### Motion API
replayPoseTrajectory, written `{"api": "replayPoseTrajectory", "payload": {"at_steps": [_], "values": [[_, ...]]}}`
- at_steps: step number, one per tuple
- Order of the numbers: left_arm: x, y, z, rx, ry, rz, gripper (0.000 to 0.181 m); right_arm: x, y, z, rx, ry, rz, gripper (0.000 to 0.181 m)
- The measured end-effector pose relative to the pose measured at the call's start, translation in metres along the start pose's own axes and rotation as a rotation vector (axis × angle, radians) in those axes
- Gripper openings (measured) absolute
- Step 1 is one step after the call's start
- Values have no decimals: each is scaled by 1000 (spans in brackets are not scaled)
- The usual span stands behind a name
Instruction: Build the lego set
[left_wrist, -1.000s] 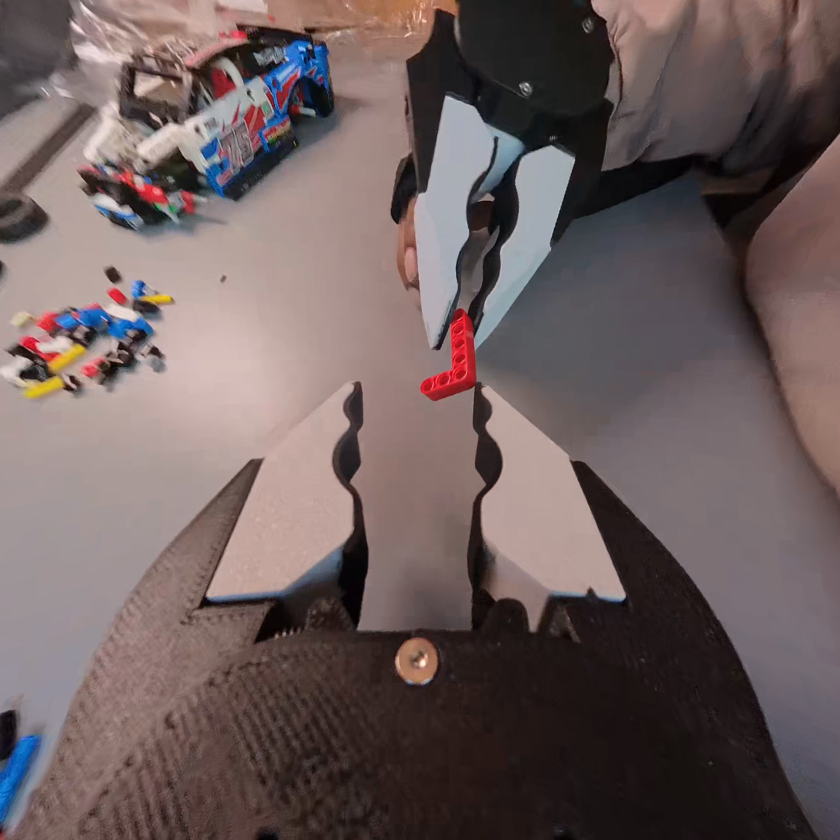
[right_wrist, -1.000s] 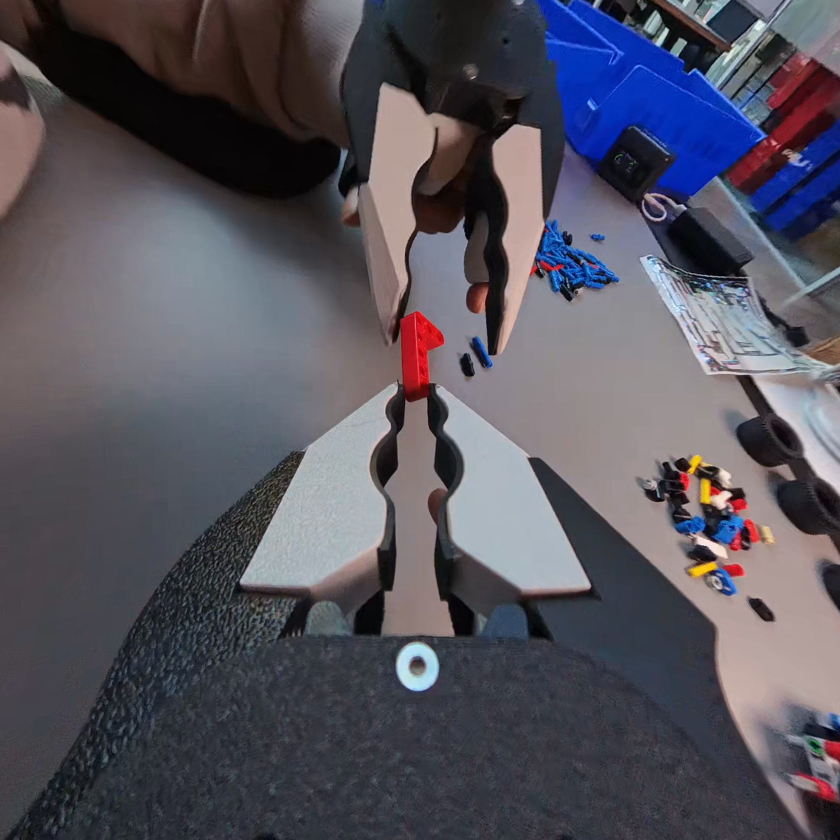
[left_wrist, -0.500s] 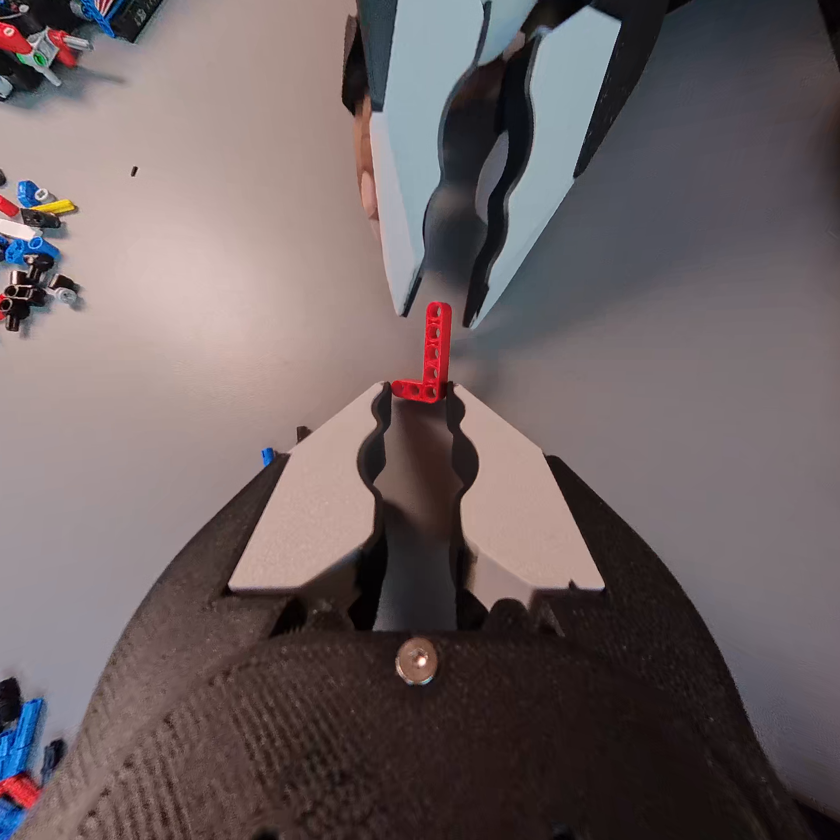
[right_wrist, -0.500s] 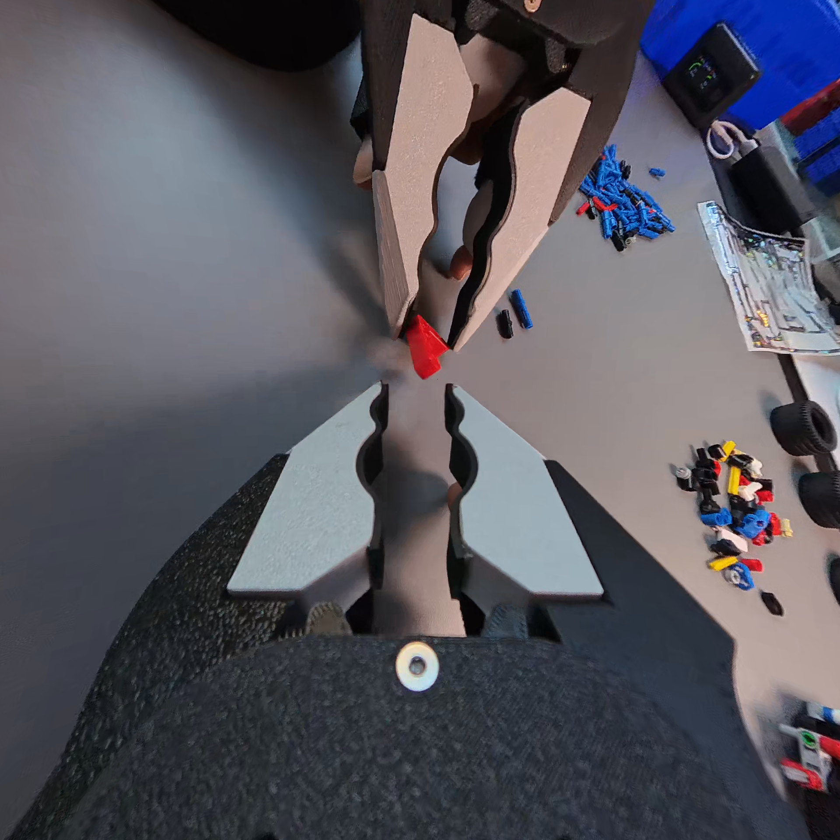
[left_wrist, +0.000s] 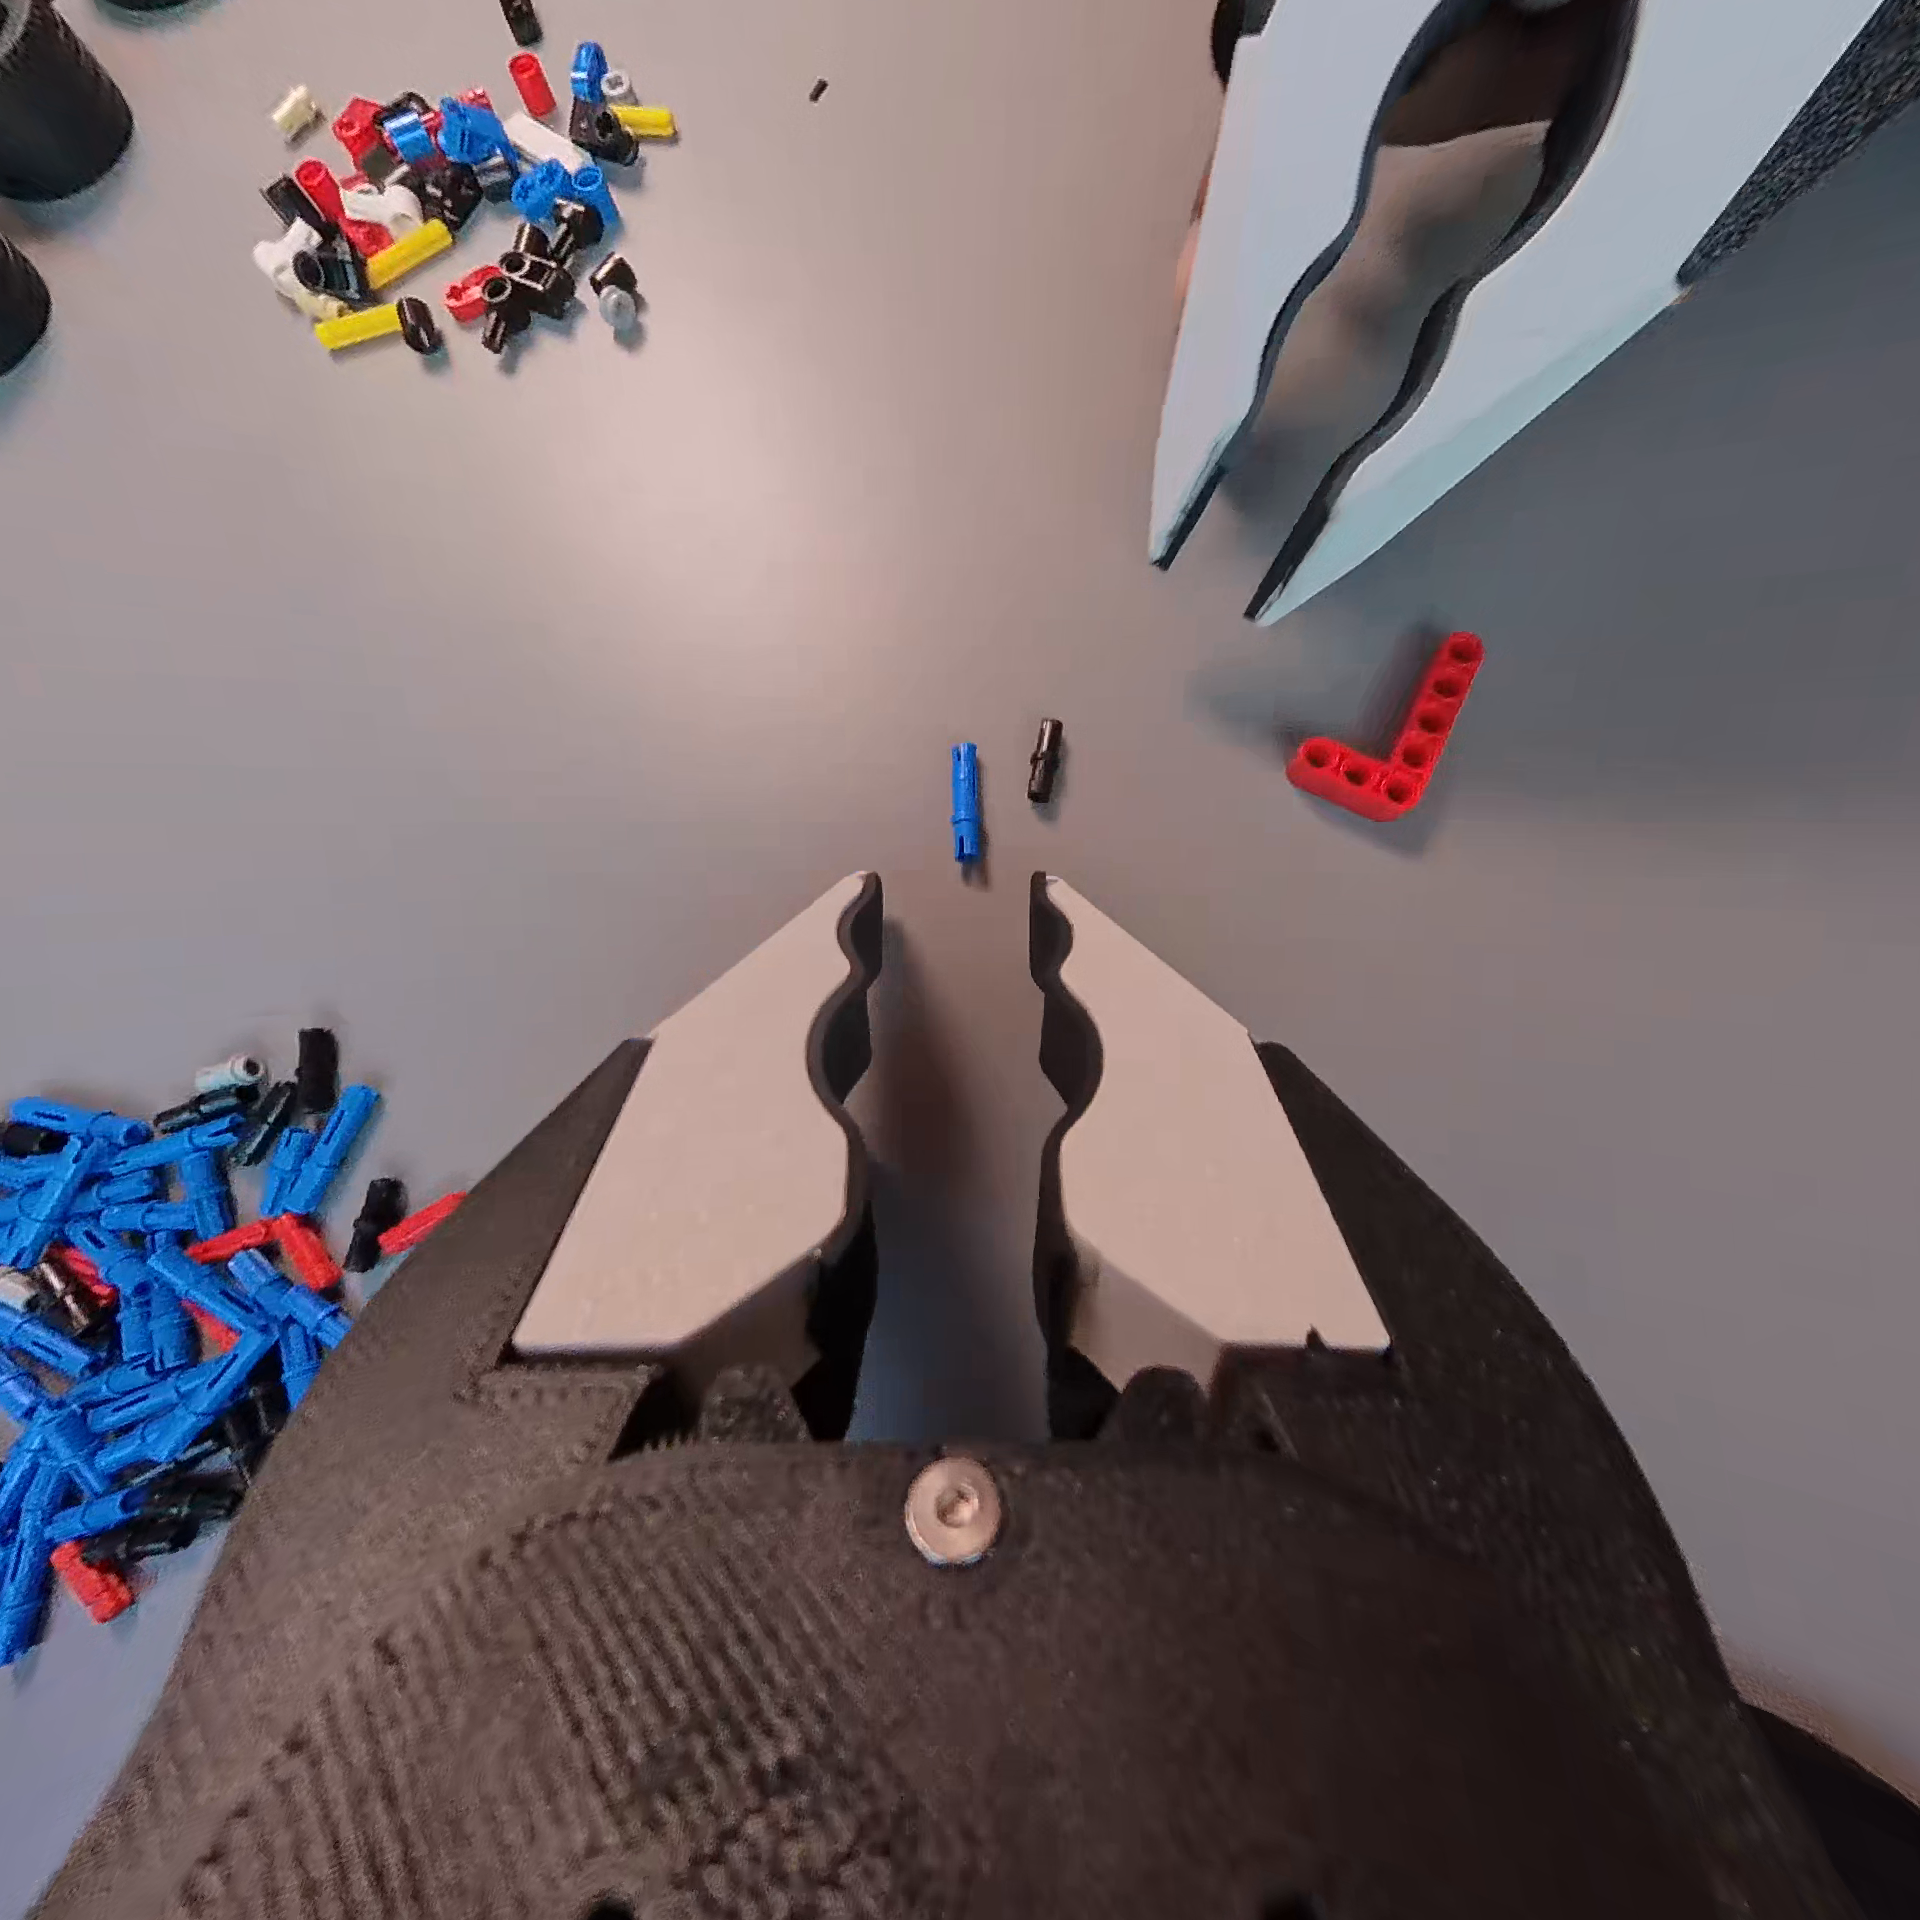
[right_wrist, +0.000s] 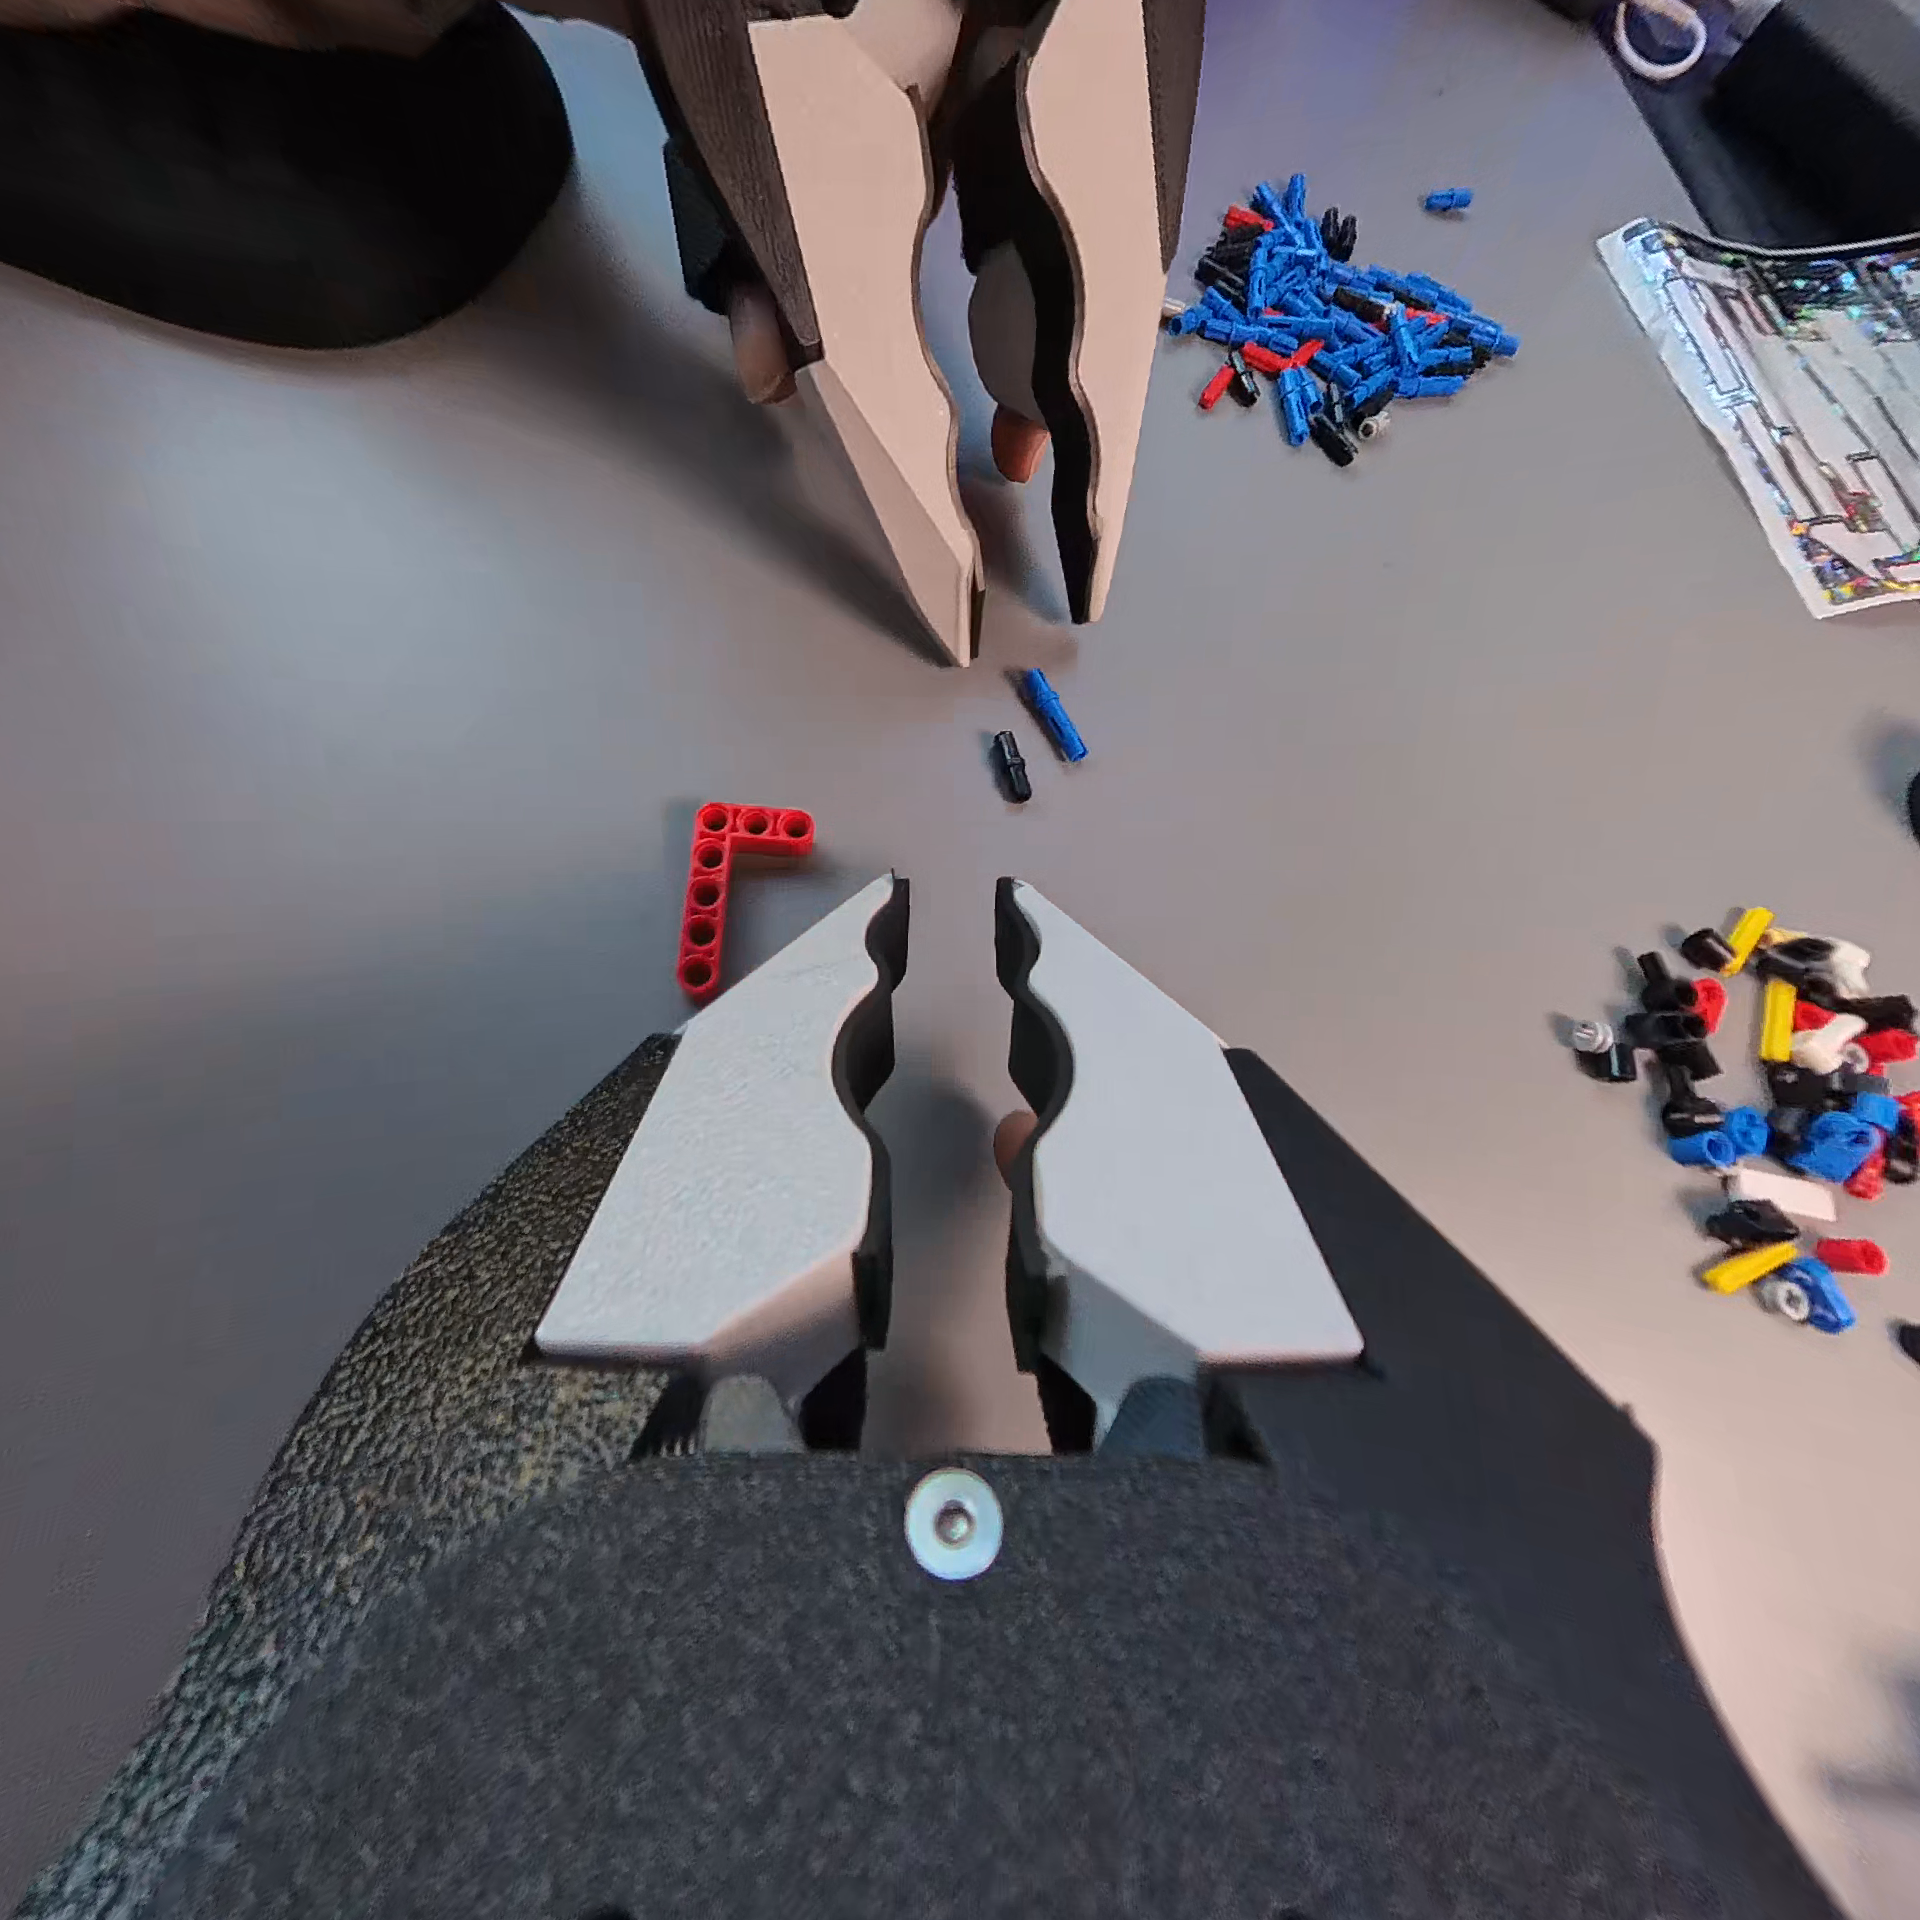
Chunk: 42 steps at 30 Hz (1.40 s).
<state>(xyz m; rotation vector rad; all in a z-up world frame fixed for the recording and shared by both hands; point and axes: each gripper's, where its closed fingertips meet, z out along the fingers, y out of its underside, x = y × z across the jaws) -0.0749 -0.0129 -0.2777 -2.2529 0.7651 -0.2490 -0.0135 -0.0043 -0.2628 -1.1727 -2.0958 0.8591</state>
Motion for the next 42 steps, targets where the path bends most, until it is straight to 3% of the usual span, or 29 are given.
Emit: {"api": "replayPoseTrajectory", "payload": {"at_steps": [10, 16, 25, 31, 36, 42], "values": [[1, -6, 7, 17, -22, 19, 12, 11, -3, 11, -5, 5, 17, 15], [1, -6, 9, 13, -46, 49, 4, -32, 5, -3, -76, -183, -50, 26], [1, -6, 9, 12, -48, 51, 4, -50, 4, -1, -147, -259, -117, 16], [1, -6, 9, 16, -48, 55, 4, -37, 10, -6, -169, -270, -156, 14], [1, -6, 8, 17, -56, 66, 3, -31, -2, -15, -112, -275, -120, 17], [-3, -5, 7, 23, -64, 62, 3, -47, 17, -10, -182, -314, -145, 18]]}}
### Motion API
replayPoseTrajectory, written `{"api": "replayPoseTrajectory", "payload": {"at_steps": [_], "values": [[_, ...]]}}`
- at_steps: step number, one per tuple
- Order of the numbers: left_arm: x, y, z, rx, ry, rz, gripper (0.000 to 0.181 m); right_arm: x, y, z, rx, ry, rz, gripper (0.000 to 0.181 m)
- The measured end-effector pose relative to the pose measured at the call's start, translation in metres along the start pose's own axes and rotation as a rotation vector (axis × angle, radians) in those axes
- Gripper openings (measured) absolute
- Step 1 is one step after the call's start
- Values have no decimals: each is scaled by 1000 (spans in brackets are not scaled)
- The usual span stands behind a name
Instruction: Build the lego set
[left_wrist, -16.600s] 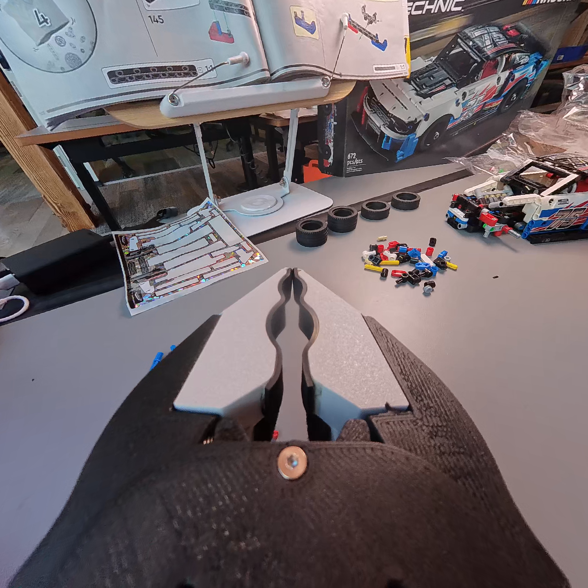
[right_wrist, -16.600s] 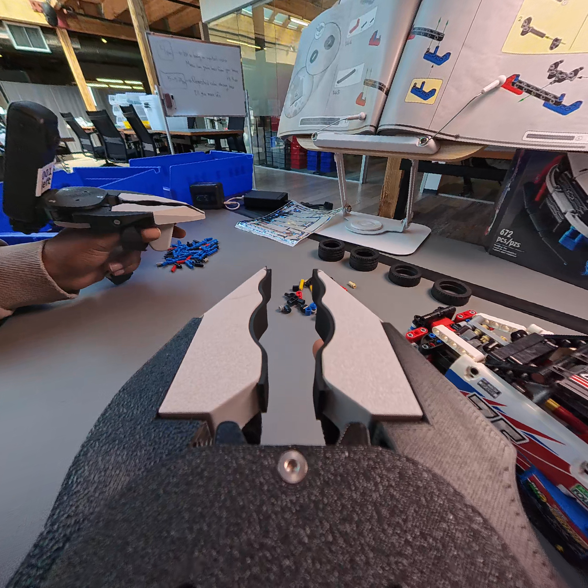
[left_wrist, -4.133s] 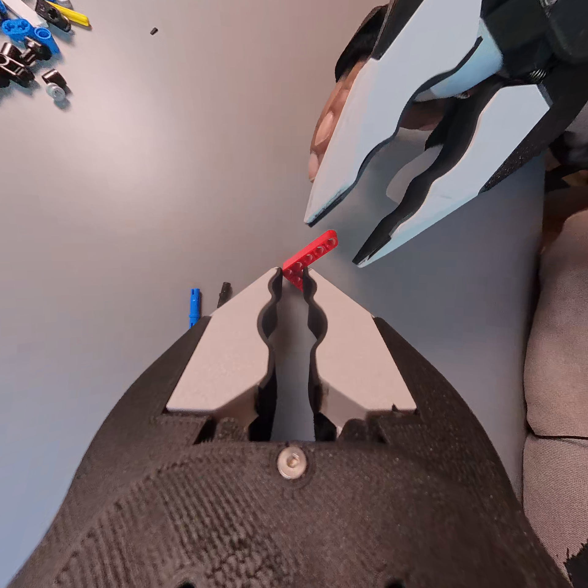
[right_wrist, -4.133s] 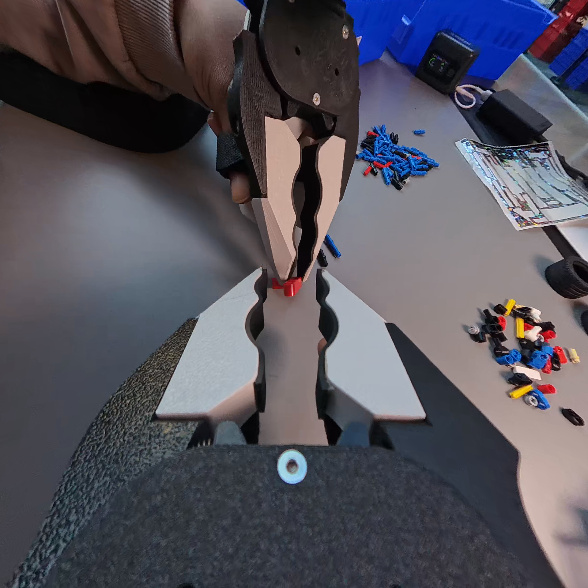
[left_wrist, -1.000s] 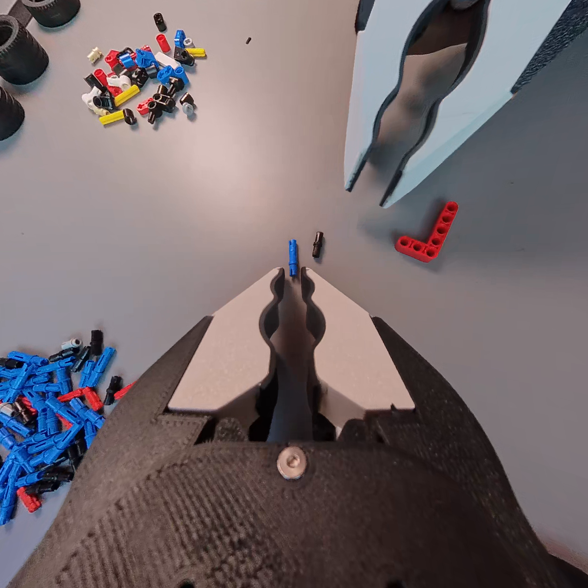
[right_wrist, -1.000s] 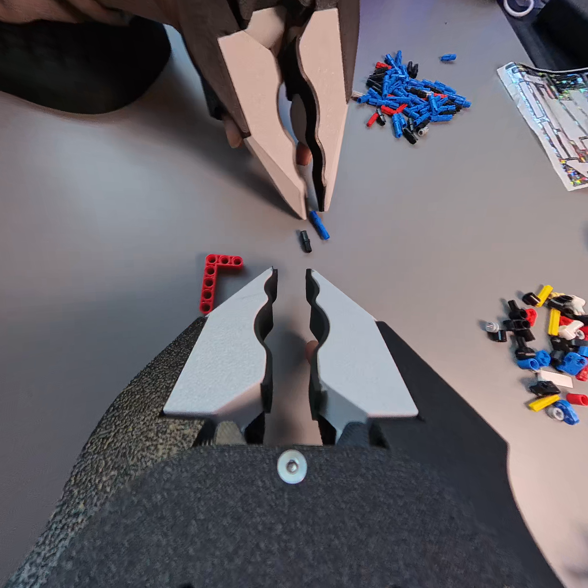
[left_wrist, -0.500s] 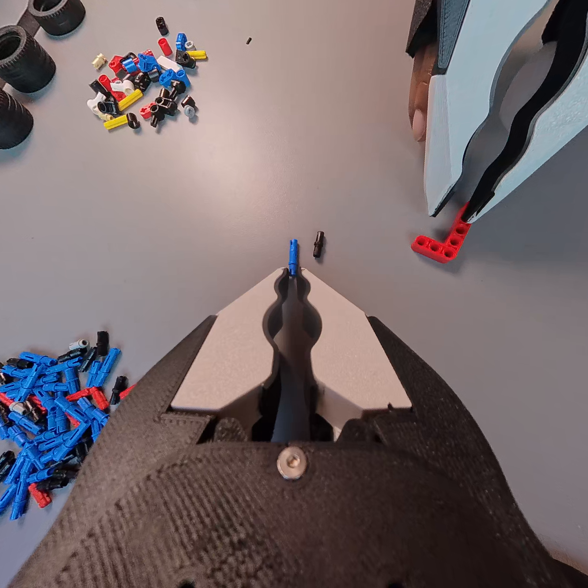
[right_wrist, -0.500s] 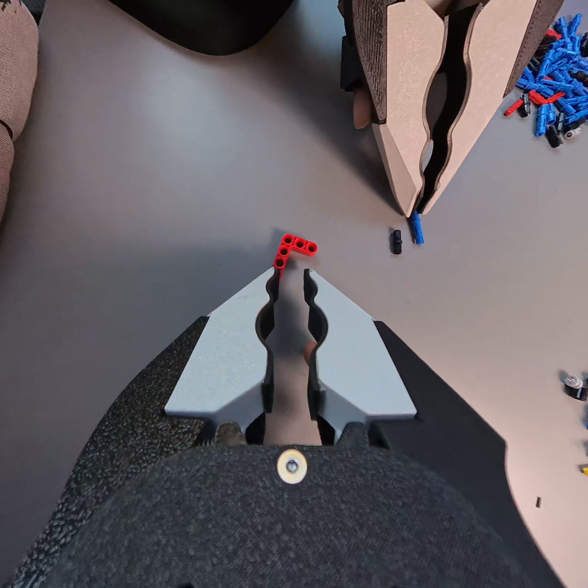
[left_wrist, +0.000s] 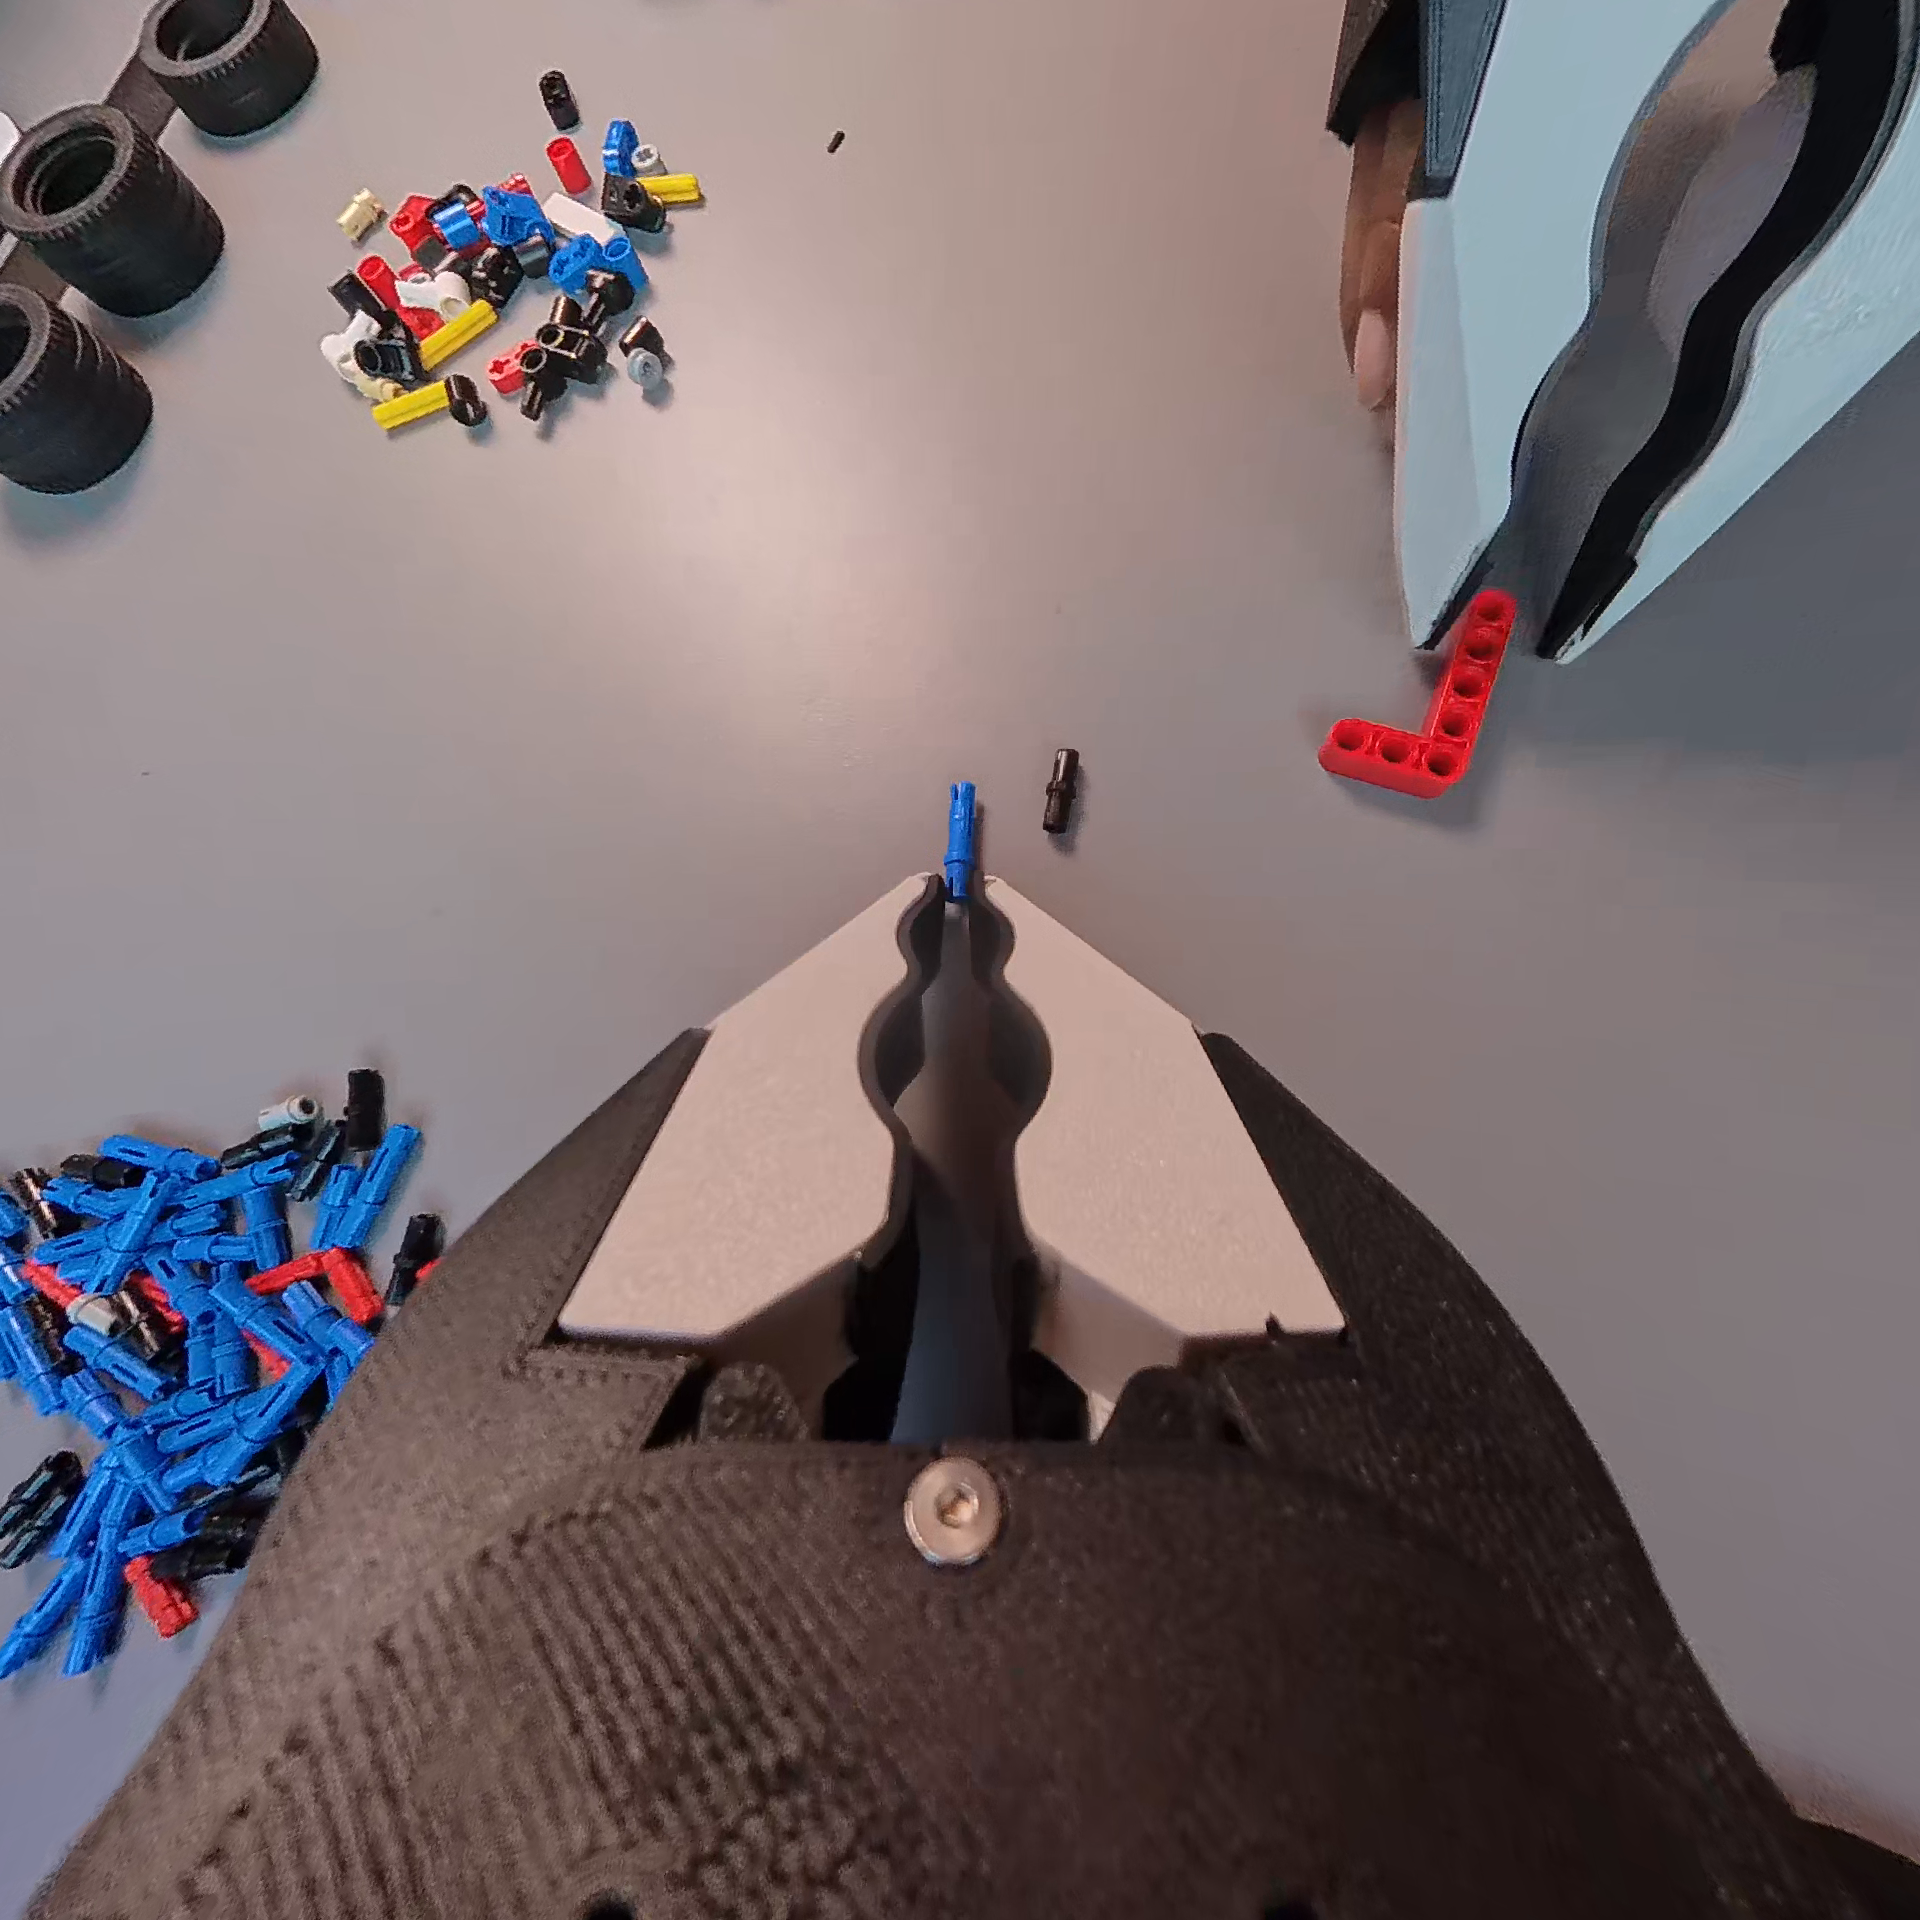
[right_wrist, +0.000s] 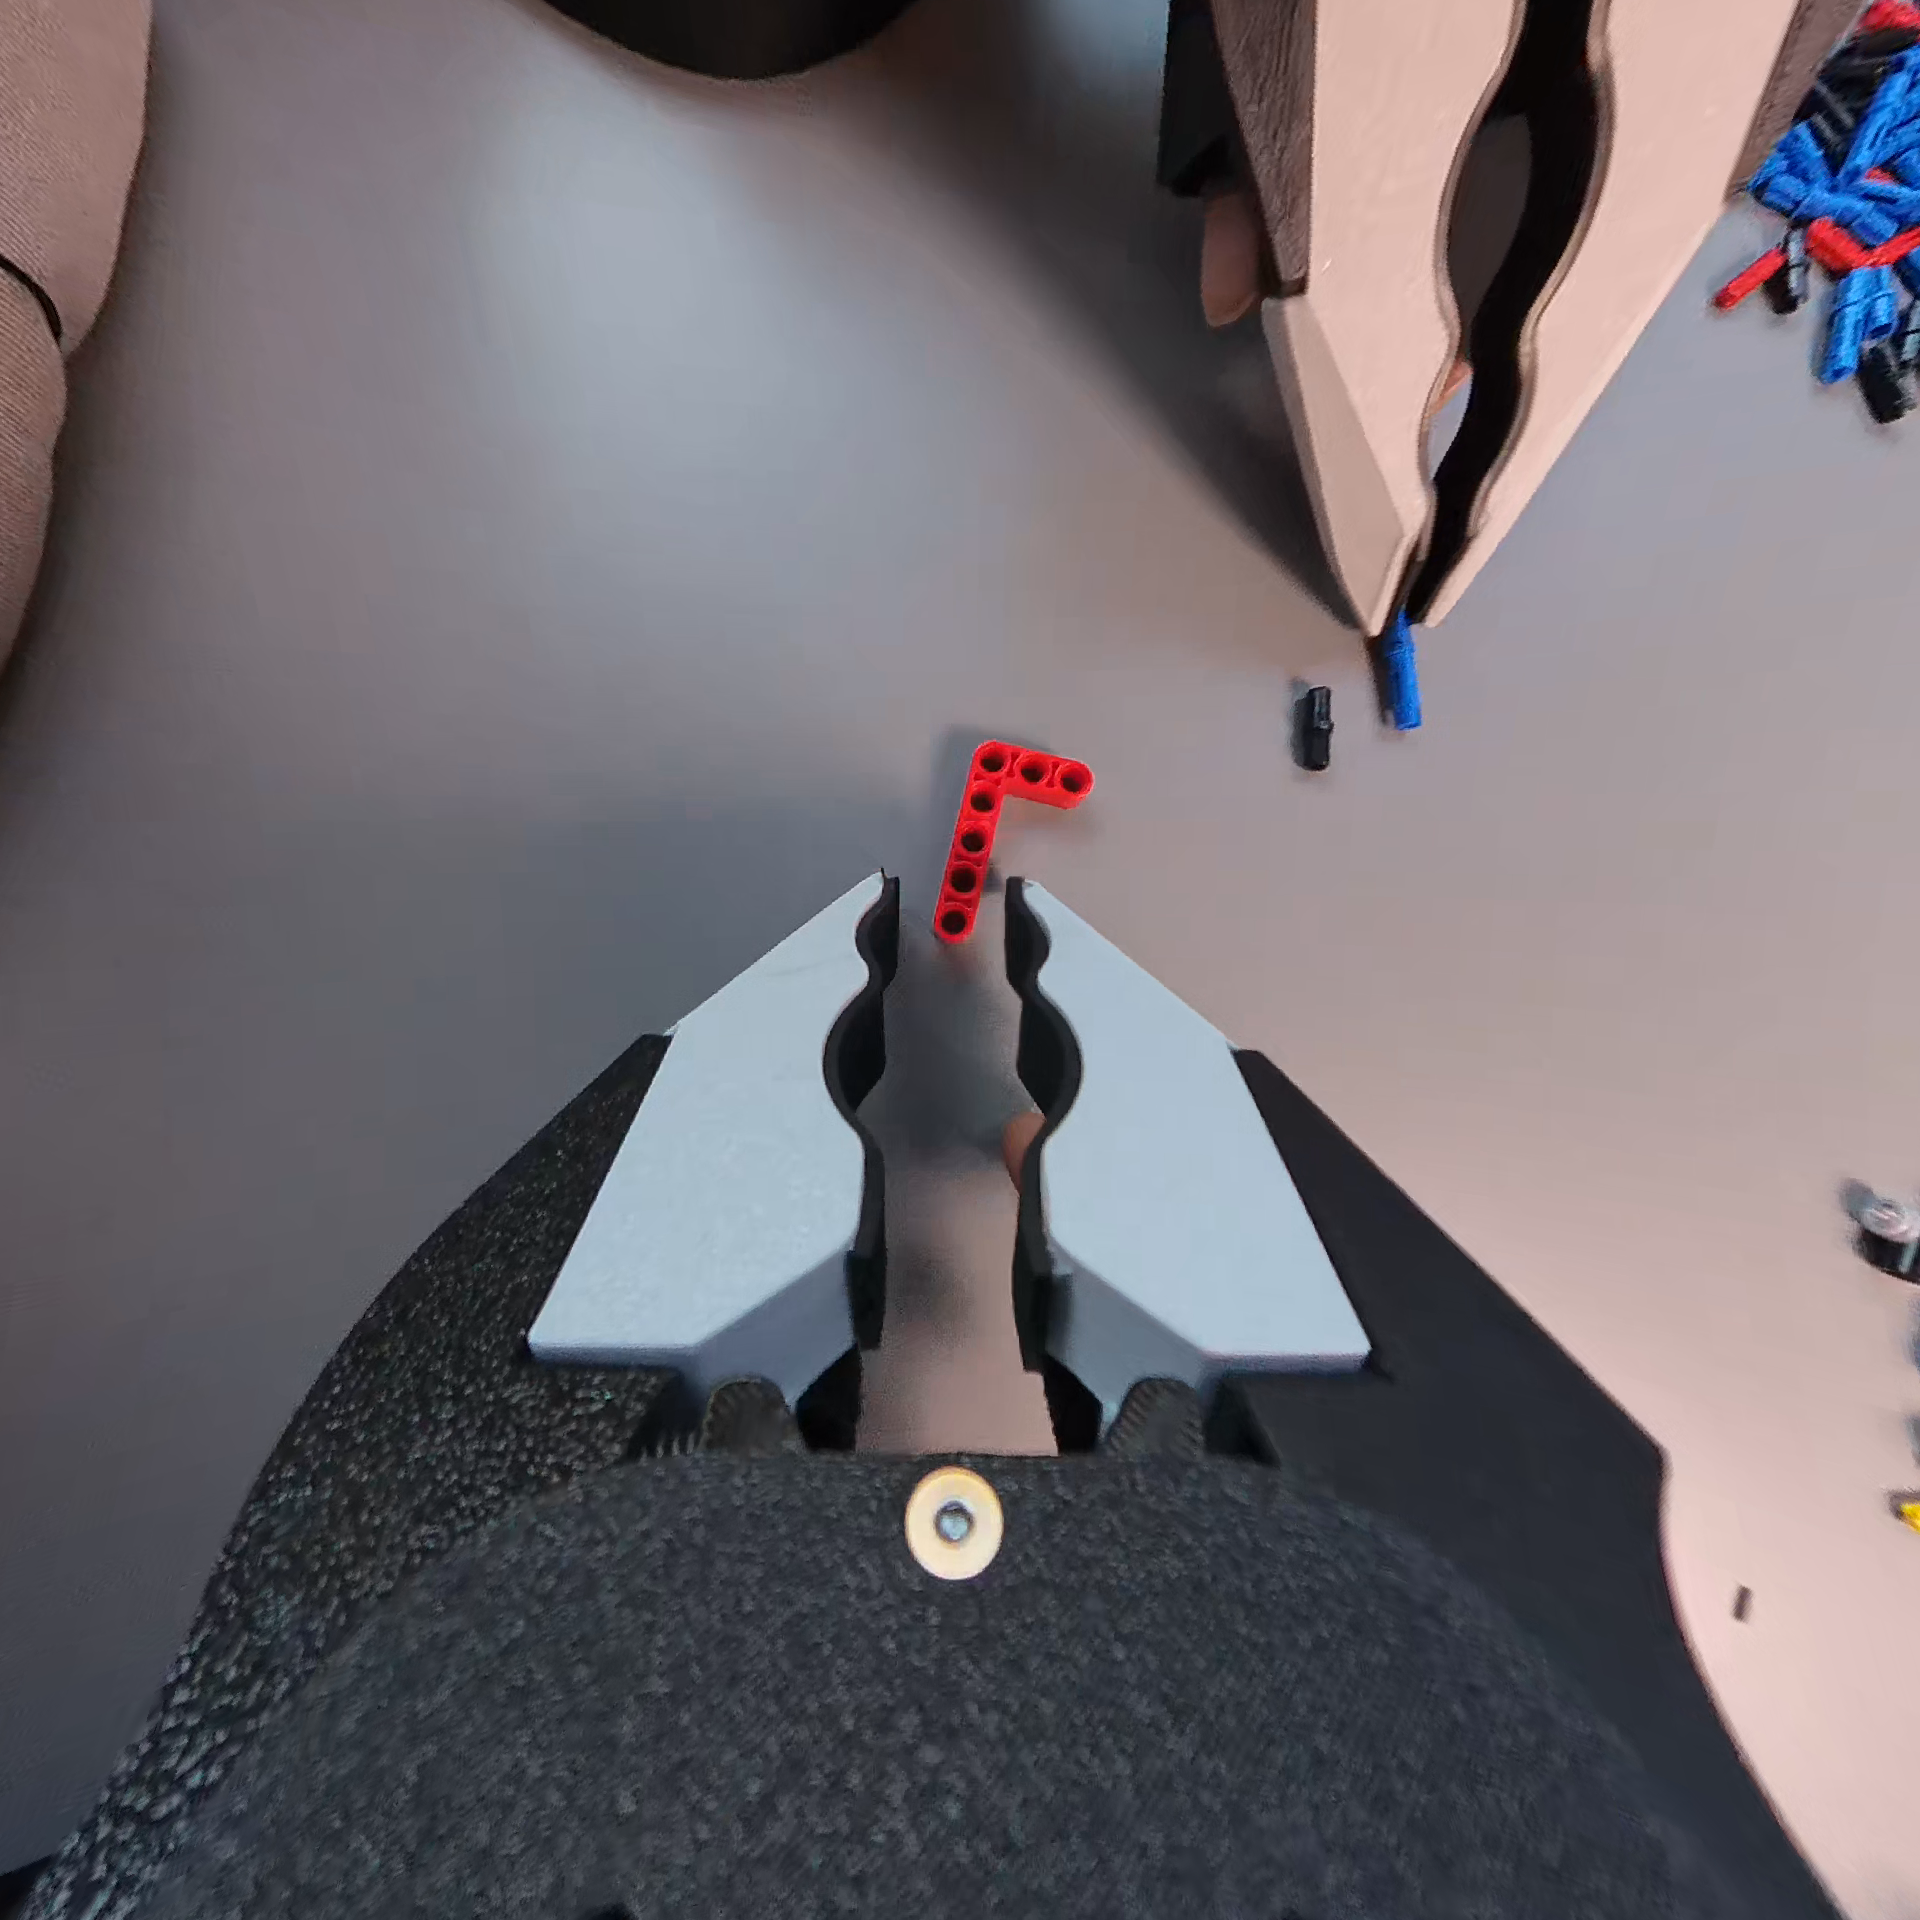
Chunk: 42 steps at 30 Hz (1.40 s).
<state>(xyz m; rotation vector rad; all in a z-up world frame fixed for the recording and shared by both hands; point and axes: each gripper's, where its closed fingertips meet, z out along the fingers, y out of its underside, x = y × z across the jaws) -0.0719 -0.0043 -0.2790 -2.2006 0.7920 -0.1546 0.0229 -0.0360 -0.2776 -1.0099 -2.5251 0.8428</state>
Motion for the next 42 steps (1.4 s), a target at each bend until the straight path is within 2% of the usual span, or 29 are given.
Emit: {"api": "replayPoseTrajectory", "payload": {"at_steps": [3, 11, 13, 15, 19, 22, 28, 30, 32, 42], "values": [[-3, -4, -3, 31, 2, -26, 3, 2, 3, -1, -1, 1, 1, 6], [-6, -32, -15, 217, 16, -86, 3, 9, 13, -7, -16, 6, -7, 6], [-3, -40, -19, 272, 31, -93, 3, 13, 13, -10, 4, 5, 12, 12], [0, -49, -24, 331, 50, -98, 3, 16, 2, -19, 99, 8, 44, 17], [9, -69, -37, 461, 99, -99, 3, 40, -35, -55, 392, 126, 119, 19], [18, -80, -43, 520, 125, -76, 3, 50, -48, -70, 514, 195, 144, 18], [39, -91, -46, 575, 189, -31, 3, 50, -60, -65, 591, 182, 171, 17], [43, -92, -45, 572, 194, -18, 3, 46, -62, -65, 608, 151, 177, 11], [45, -93, -45, 576, 197, -16, 3, 44, -62, -63, 600, 148, 163, 3], [47, -92, -44, 572, 209, -17, 3, 42, -62, -64, 624, 127, 185, 3]]}}
